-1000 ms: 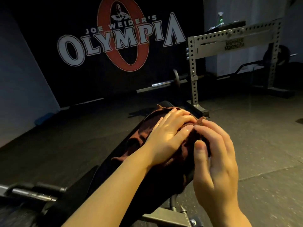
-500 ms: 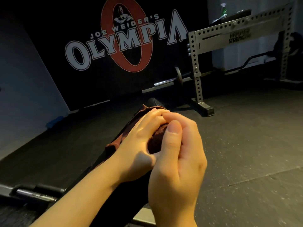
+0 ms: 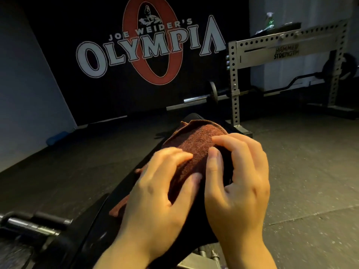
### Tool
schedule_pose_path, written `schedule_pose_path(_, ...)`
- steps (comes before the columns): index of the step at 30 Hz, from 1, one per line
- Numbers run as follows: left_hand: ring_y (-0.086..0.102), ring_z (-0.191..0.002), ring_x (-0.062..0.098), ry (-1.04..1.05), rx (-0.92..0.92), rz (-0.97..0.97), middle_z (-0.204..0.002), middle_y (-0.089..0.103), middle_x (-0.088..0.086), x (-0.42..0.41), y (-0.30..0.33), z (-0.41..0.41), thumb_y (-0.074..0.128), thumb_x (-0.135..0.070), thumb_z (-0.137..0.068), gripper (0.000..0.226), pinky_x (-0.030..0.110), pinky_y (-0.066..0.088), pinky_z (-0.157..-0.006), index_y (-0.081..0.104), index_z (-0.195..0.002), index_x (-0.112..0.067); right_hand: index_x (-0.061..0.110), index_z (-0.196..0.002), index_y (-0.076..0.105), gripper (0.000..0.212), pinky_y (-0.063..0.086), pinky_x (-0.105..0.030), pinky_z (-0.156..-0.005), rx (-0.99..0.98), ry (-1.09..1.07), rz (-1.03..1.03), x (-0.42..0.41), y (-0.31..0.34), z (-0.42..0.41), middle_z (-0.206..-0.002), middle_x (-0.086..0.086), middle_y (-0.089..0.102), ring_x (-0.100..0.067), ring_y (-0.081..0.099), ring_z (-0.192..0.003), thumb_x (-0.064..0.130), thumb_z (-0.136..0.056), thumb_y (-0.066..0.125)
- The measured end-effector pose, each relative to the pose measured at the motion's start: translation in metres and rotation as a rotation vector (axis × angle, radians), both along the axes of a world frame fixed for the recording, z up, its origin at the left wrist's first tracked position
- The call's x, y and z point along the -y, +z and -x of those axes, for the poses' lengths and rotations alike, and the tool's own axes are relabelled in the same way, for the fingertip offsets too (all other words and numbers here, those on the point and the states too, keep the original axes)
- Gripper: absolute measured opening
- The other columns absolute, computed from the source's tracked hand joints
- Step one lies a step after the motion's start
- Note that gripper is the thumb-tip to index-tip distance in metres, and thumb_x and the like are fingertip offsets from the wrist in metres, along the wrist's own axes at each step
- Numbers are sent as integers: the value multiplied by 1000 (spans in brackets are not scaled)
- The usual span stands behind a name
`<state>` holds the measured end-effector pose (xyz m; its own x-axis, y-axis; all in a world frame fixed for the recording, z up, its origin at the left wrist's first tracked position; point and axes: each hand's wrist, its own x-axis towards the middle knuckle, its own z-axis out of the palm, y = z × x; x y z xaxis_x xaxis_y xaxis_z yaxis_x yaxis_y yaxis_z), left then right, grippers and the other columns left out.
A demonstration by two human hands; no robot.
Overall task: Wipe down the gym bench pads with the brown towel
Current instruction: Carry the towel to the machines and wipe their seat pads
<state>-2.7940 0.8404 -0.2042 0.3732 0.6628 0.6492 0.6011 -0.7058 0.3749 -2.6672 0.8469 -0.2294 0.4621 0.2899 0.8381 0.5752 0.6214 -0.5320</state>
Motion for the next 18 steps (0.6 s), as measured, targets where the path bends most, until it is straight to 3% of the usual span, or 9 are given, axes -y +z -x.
schedule_pose_path(2,13,-128,-28,126,-188,64,-131,11,-59,-1,-10,4,8,-91,-72,53,13,22,-104,6,-124,-82,9,-108,67,28,44,-35,-95,32,-32,13,-3,-6,3,-116,-2,61,-16,54,-111,26,-97,48)
schedule_pose_path(4,6,-127,-25,182,-235,95,-133,4,-55,-9,-15,5,-7,-94,-65,53,20,21,-110,-11,-117,-85,10,-114,66,32,42,-36,-100,54,-22,23,-5,-9,2,-123,-1,58,-12,50,-118,27,-98,44)
schedule_pose_path(9,1,-143,-11,151,-222,154,-144,-8,-43,-18,-11,5,0,-91,-67,53,33,18,-122,-18,-116,-82,17,-129,58,38,40,-55,-106,137,14,102,-7,-13,-4,-138,1,52,-19,45,-133,32,-100,40)
schedule_pose_path(15,-8,-146,-5,127,-281,183,-147,-17,-38,-14,-16,12,2,-89,-73,51,39,11,-125,-28,-113,-78,16,-127,60,40,38,-56,-108,161,-73,139,1,-11,0,-139,-1,52,-22,42,-136,35,-99,39)
schedule_pose_path(18,-12,-144,-8,110,-283,183,-150,-17,-37,-5,-18,19,5,-81,-71,54,34,2,-123,-24,-116,-75,16,-122,63,40,25,-54,-116,233,-184,117,0,-14,5,-144,-7,48,-25,33,-143,39,-102,37)
